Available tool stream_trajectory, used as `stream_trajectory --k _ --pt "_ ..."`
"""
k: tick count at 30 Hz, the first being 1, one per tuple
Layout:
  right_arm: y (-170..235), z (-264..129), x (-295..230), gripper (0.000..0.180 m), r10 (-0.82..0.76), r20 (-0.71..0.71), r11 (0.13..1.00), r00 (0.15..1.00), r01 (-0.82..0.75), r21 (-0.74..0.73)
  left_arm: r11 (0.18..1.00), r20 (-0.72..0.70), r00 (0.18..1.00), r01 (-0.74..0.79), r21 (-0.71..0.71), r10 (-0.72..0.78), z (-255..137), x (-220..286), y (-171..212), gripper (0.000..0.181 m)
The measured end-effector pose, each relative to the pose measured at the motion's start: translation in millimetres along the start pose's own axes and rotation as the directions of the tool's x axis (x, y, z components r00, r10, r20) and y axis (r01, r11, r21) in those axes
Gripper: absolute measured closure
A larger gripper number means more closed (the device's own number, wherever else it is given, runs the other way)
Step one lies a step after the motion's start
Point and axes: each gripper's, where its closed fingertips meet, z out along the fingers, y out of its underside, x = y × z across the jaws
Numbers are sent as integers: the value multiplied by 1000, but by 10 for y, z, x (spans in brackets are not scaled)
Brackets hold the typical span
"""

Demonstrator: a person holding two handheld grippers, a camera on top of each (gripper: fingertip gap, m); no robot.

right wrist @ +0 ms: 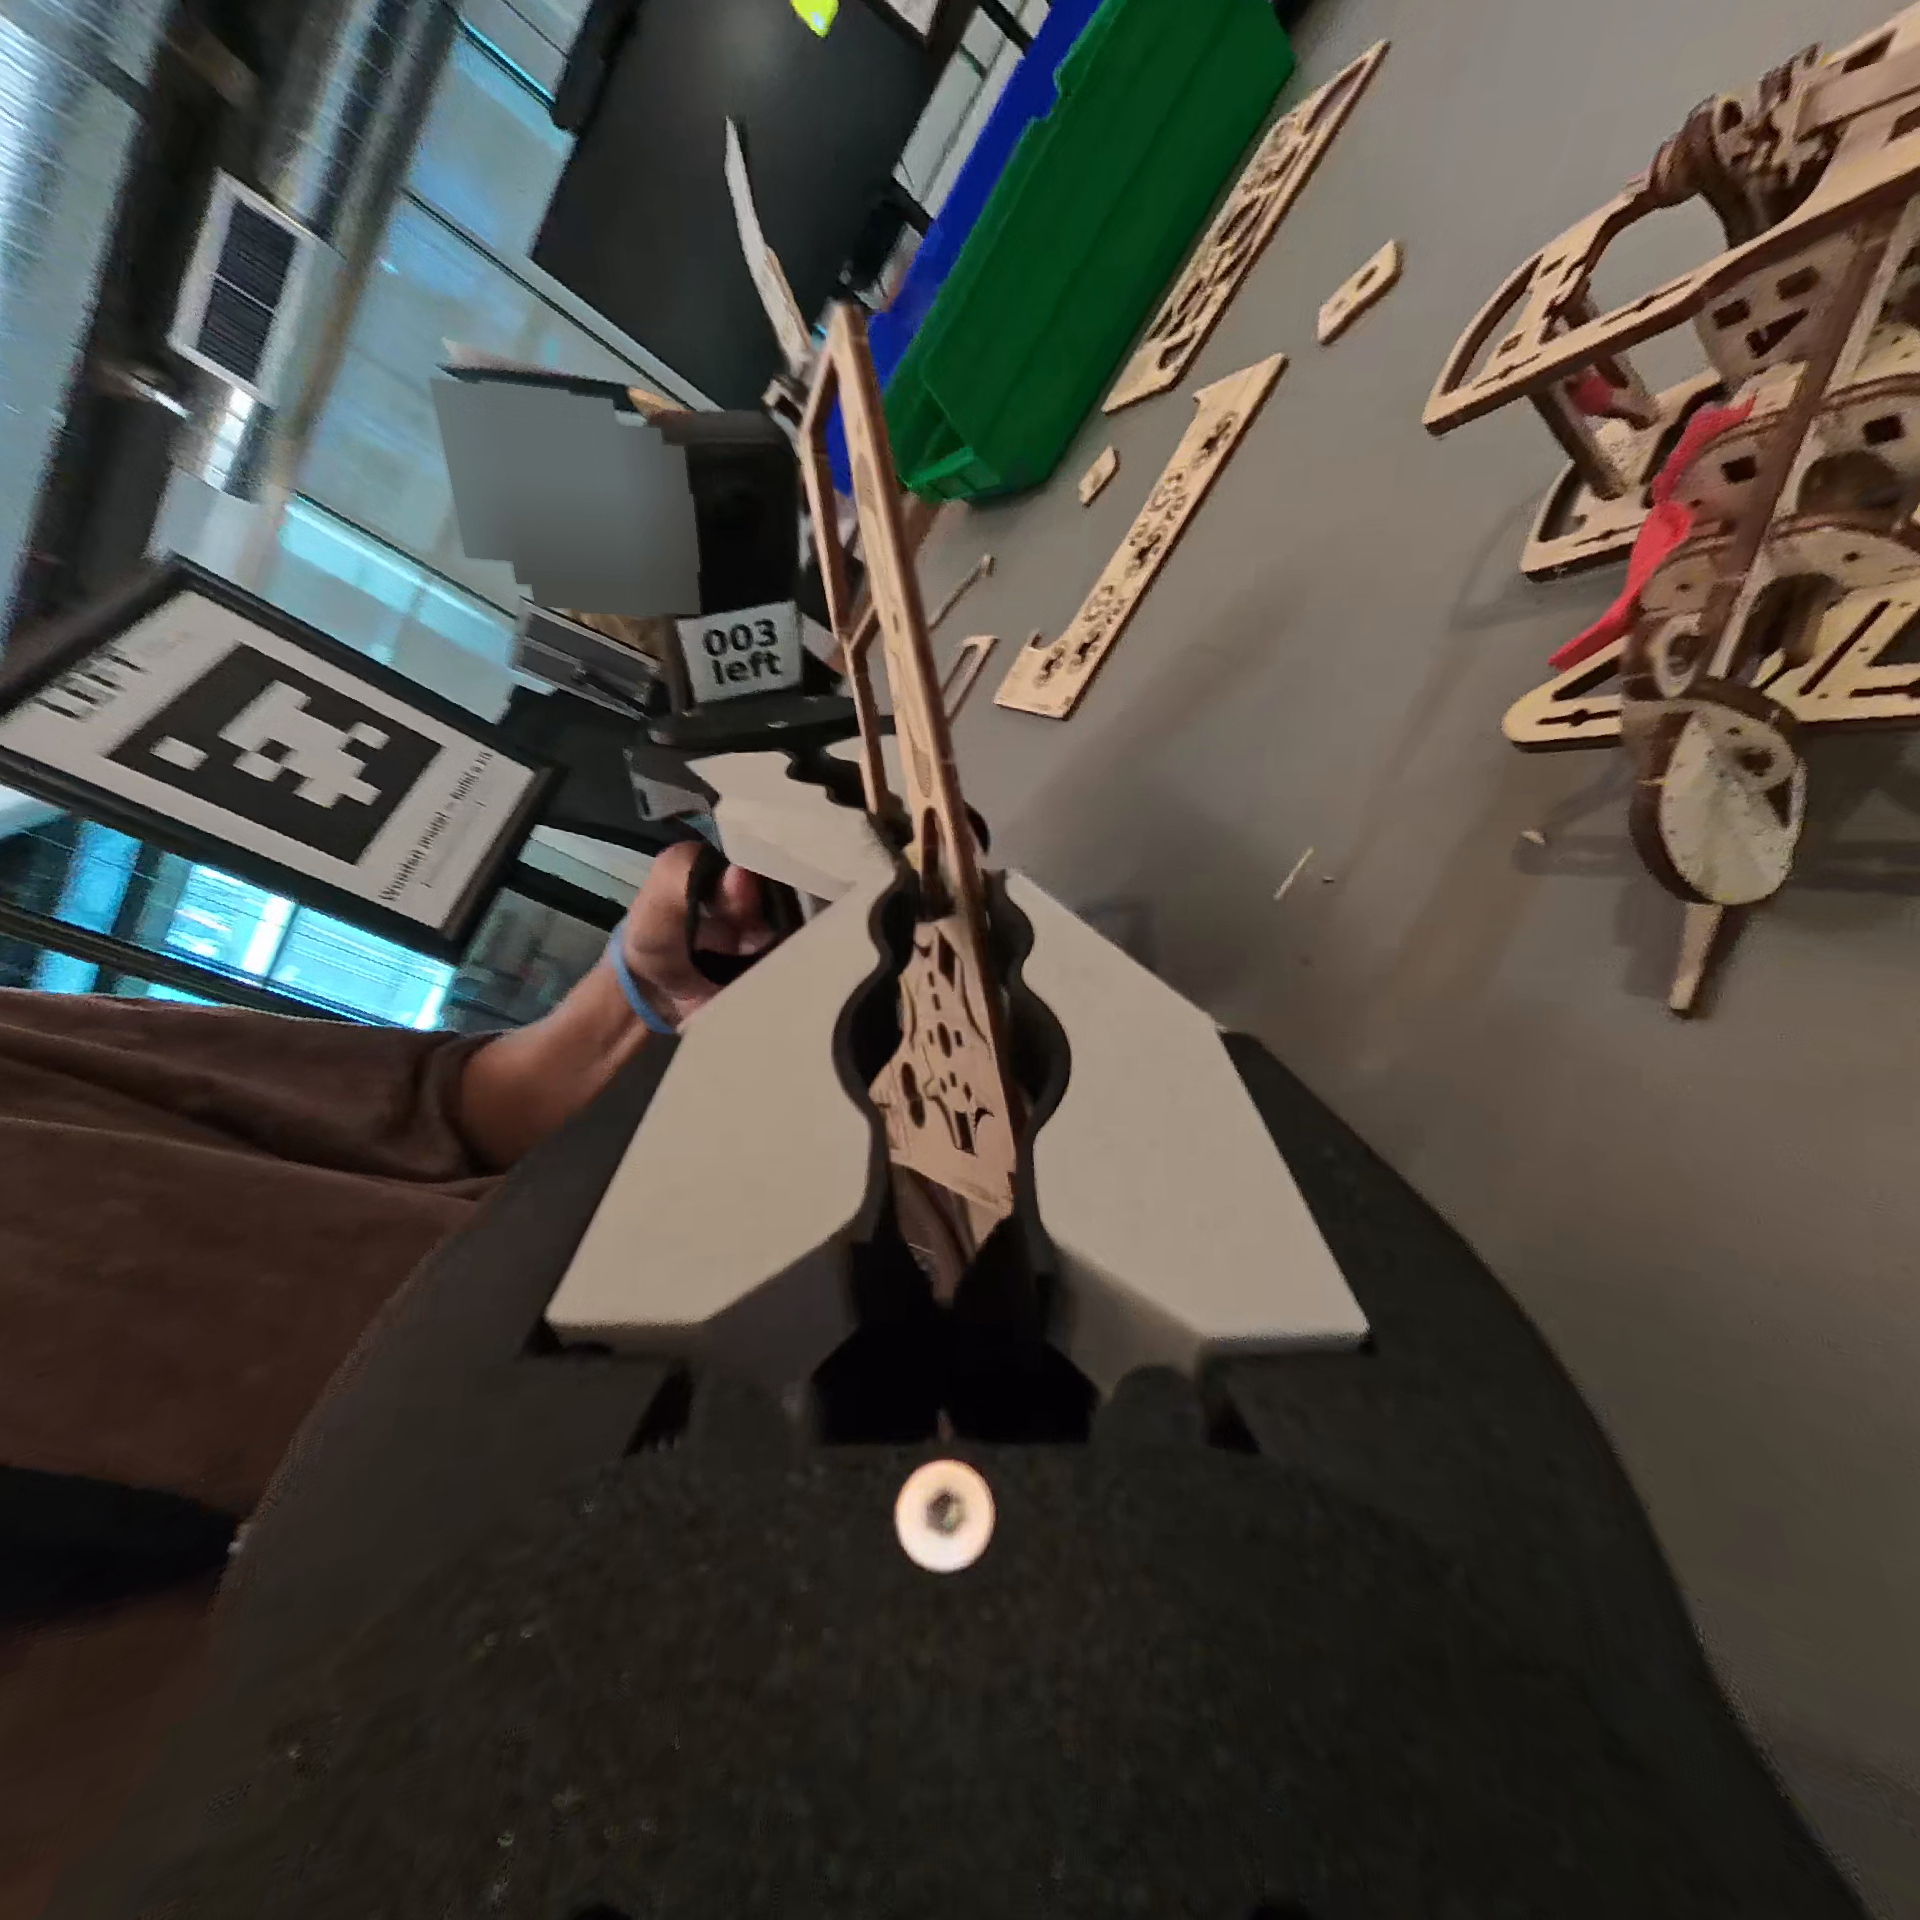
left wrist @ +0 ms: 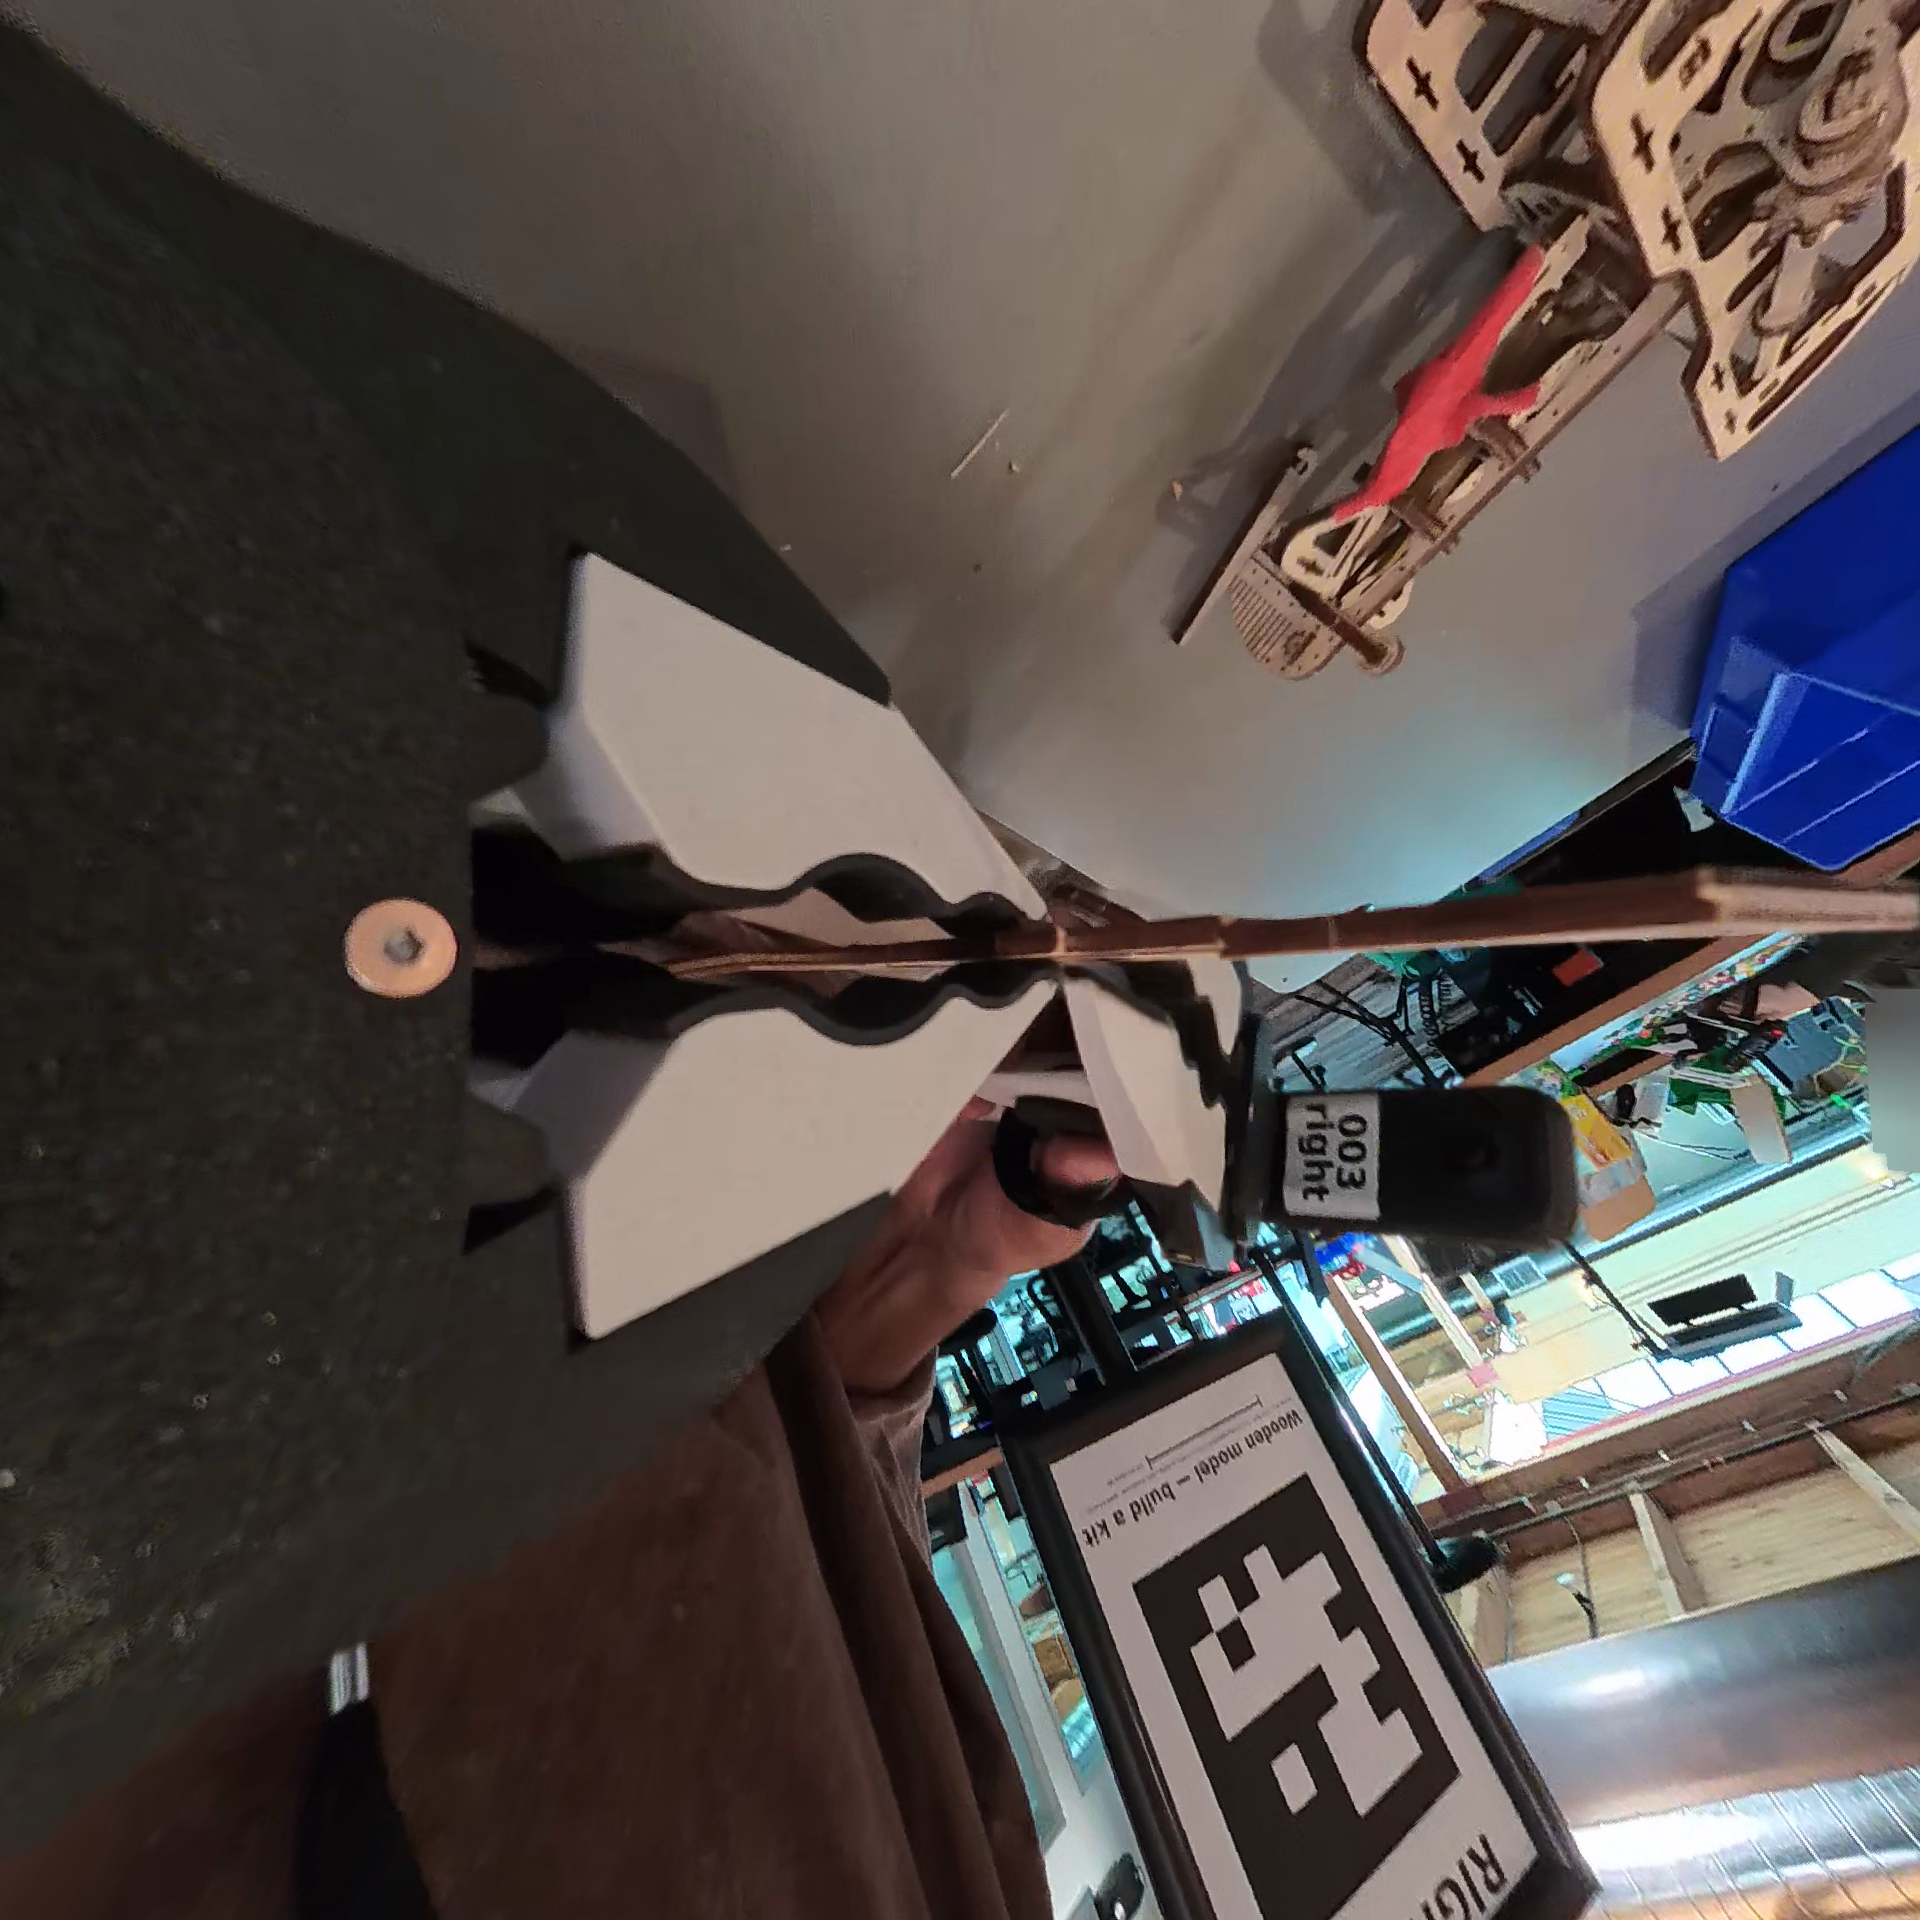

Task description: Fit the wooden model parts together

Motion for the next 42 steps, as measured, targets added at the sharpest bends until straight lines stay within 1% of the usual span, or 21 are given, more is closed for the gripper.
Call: stream_trajectory --k 2,3,5,7,9,11,12,14,17,20,23,24,26,28,30,31,33,34,36,38,42 --pt "-19 -10 10 171 39 18 999 999 -39 15 1000 -14 1000 18 6 -18 -6 5 -11 180" --pt "-22 -15 37 174 38 2 999 999 -38 18 1000 -10 1000 15 4 -15 -4 1 -7 180" --pt "-16 -10 75 175 -7 -52 1000 999 7 9 1000 18 1000 -7 -8 7 12 -21 11 180" --pt "-17 -7 109 175 -106 -136 994 985 105 -16 1000 38 999 -23 -13 24 11 -42 9 180" --pt "-34 -3 161 175 -258 -262 966 930 252 -58 999 72 996 -45 -23 47 15 -86 5 180" --pt "-74 -2 174 175 -339 -329 940 881 333 -78 997 83 994 -69 -28 71 13 -104 -24 180" --pt "-100 -12 182 174 -347 -340 936 874 344 -72 997 89 993 -71 -27 73 10 -121 -45 180" --pt "-200 -85 183 166 -336 -342 936 878 353 -14 997 106 991 -78 -28 80 -15 -176 -92 180" --pt "-321 -263 248 161 -330 -358 929 873 367 39 997 115 991 -67 -26 70 -86 -245 -143 180" --pt "-348 -448 389 157 -382 -428 907 819 421 -4 999 107 993 -47 -20 49 -240 -288 -224 180" --pt "-317 -526 439 156 -432 -459 887 777 458 -60 1000 111 994 -3 -23 5 -513 -390 -377 180" --pt "-301 -526 438 156 -439 -460 884 772 462 -69 999 113 994 20 -39 -15 -619 -437 -443 180" --pt "-265 -499 414 156 -436 -448 888 781 455 -71 998 204 978 38 -43 -28 -890 -662 -694 180" --pt "-224 -458 388 156 -425 -431 896 796 439 -73 990 249 968 65 -128 -31 -1125 -875 -929 180" --pt "-196 -420 365 156 -422 -420 899 803 432 -76 969 378 926 86 -233 8 -1346 -1256 -1194 180" --pt "-180 -398 351 156 -423 -412 899 807 430 -80 954 386 922 112 -279 5 -1398 -1383 -1330 180" --pt "-140 -356 319 156 -422 -395 902 816 422 -92 936 330 938 207 -286 -106 -1367 -1541 -1675 180" --pt "-120 -343 298 156 -422 -390 903 819 419 -97 923 343 929 247 -294 -139 -1358 -1675 -1828 180" --pt "-95 -344 247 156 -427 -389 901 816 422 -101 888 411 905 277 -367 -113 -1382 -2014 -2007 180" --pt "-71 -401 194 157 -430 -404 899 807 425 -107 866 489 858 357 -350 -156 -1428 -2359 -2185 180" --pt "33 -640 175 158 -431 -471 894 769 433 -111 843 554 803 442 -305 -221 -1511 -2781 -2371 180"
